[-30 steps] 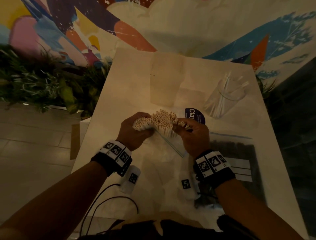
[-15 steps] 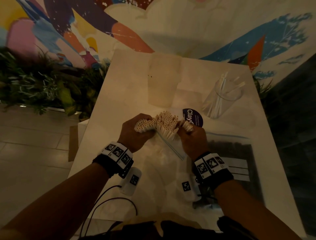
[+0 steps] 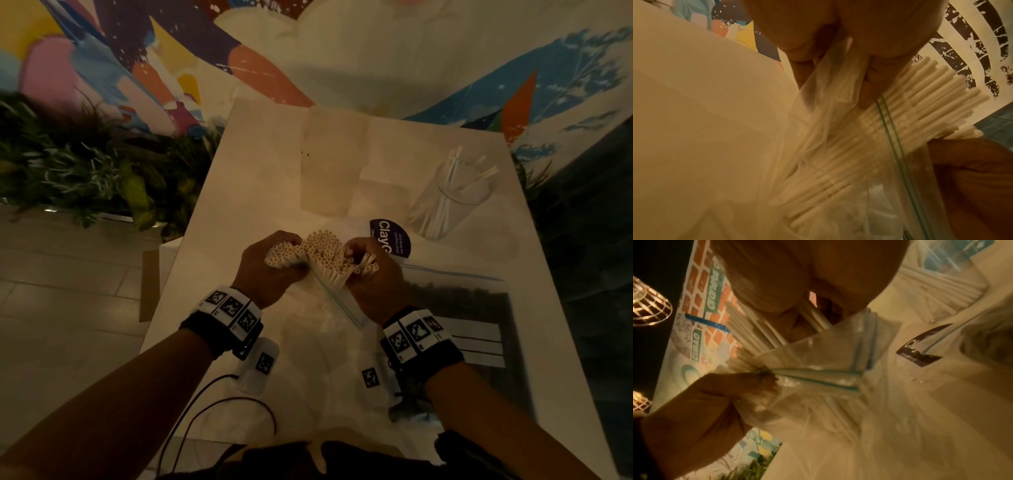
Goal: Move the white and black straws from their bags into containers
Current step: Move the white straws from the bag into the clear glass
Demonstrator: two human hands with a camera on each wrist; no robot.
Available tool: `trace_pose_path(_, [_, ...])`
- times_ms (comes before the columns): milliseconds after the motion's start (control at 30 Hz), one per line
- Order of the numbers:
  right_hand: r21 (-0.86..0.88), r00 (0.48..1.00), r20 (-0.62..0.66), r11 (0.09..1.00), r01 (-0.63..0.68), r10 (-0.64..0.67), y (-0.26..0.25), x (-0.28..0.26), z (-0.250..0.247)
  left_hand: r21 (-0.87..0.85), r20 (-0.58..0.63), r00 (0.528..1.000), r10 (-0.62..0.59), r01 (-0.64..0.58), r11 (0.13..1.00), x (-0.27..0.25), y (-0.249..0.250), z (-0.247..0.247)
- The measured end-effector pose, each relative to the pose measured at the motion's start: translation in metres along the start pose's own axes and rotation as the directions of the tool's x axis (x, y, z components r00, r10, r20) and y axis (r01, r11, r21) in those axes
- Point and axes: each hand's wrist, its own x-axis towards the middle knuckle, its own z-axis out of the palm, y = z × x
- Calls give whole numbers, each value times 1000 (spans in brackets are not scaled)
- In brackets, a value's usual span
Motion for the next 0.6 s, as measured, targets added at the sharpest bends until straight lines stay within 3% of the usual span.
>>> trace_pose_path(200, [-48, 998, -23, 997, 63, -64, 0, -1, -5, -28, -15, 1000, -18, 18, 999, 0, 2, -1])
trace_pose_path(333, [38, 1000, 2, 999, -15, 15, -6, -3, -5, 21, -6, 1000, -13, 13, 1000, 1, 2, -1])
trace_pose_path(467, [-118, 993, -73, 990, 80, -89, -5, -1, -4, 45, 1, 1000, -17, 17, 999, 1, 0, -1])
trace_pose_path(600, [-112, 986, -127, 989, 93, -107, -6, 0, -1, 34, 3, 1000, -9, 9, 999, 0, 1, 0])
